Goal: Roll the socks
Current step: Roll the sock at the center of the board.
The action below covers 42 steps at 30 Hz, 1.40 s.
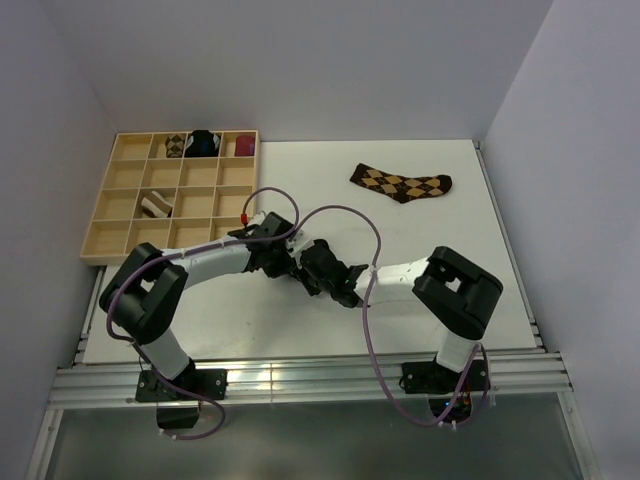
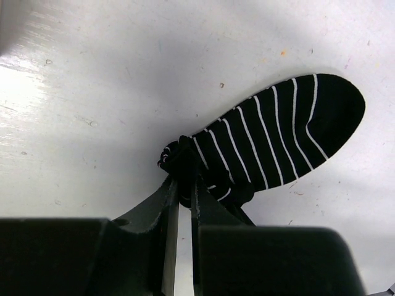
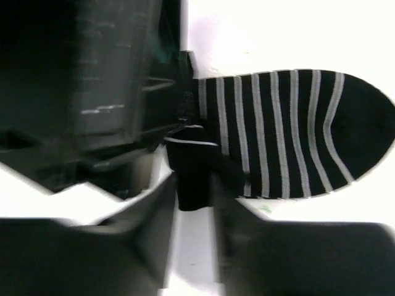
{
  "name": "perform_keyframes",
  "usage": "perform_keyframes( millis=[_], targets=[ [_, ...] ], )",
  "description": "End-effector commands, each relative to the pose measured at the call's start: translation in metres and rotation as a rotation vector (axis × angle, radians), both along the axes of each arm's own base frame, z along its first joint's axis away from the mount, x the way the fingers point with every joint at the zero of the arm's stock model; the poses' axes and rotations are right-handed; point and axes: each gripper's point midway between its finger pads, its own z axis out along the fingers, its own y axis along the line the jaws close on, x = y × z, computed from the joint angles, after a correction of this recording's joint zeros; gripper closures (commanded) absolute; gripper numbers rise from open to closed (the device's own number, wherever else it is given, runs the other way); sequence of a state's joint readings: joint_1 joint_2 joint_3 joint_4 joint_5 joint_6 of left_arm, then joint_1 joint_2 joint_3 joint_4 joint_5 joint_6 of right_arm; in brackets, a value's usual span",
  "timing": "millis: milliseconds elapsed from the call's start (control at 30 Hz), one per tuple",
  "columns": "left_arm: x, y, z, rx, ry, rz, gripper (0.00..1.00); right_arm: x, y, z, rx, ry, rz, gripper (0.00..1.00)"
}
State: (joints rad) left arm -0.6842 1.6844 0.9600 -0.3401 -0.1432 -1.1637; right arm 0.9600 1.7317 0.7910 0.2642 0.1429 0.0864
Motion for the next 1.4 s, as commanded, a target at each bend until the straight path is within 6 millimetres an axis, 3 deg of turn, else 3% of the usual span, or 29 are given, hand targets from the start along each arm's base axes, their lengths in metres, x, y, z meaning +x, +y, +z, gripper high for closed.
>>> perform_keyframes(
  millis=[0, 67, 100, 233, 433, 467, 533, 667, 700, 800, 1033, 1367],
  targets=[
    [-0.004, -0.017, 0.013, -0.034, -0.023, -0.057, 0.88, -0.001, -0.013, -0.025, -0.127, 0.037, -0.019, 0.76],
    [-0.004, -0.018, 0.015, -0.040, -0.030, -0.059, 0.86, -0.001, -0.015, -0.029, -0.144, 0.045, -0.032, 0.95],
    [-0.003, -0.018, 0.018, -0.044, -0.038, -0.059, 0.84, -0.002, -0.017, -0.030, -0.151, 0.053, -0.032, 1.00],
    [0.000, -0.015, 0.030, -0.057, -0.088, -0.041, 0.71, -0.011, -0.011, -0.025, -0.098, 0.136, 0.015, 1.00],
    [0.004, -0.006, 0.053, -0.100, -0.186, 0.010, 0.41, -0.016, -0.007, -0.005, 0.049, 0.355, 0.049, 1.00],
    [0.002, -0.002, 0.053, -0.100, -0.193, 0.019, 0.37, -0.024, -0.003, -0.001, 0.086, 0.422, 0.089, 1.00],
    [0.004, 0.002, 0.065, -0.119, -0.233, 0.042, 0.28, -0.017, -0.004, 0.003, 0.138, 0.486, 0.063, 1.00],
    [-0.003, 0.016, 0.069, -0.130, -0.267, 0.094, 0.27, -0.017, -0.004, 0.004, 0.250, 0.635, 0.052, 1.00],
    [-0.002, 0.018, 0.079, -0.158, -0.296, 0.108, 0.27, -0.022, -0.003, 0.005, 0.283, 0.689, 0.050, 1.00],
    [-0.006, 0.022, 0.083, -0.196, -0.323, 0.133, 0.27, -0.026, -0.008, -0.006, 0.324, 0.795, 0.010, 1.00],
    [-0.015, 0.011, 0.064, -0.249, -0.259, 0.116, 0.31, -0.029, -0.012, -0.013, 0.472, 0.973, -0.059, 1.00],
    [-0.012, -0.003, 0.040, -0.245, -0.202, 0.092, 0.35, -0.020, -0.024, -0.021, 0.561, 1.042, -0.147, 1.00]
  ],
)
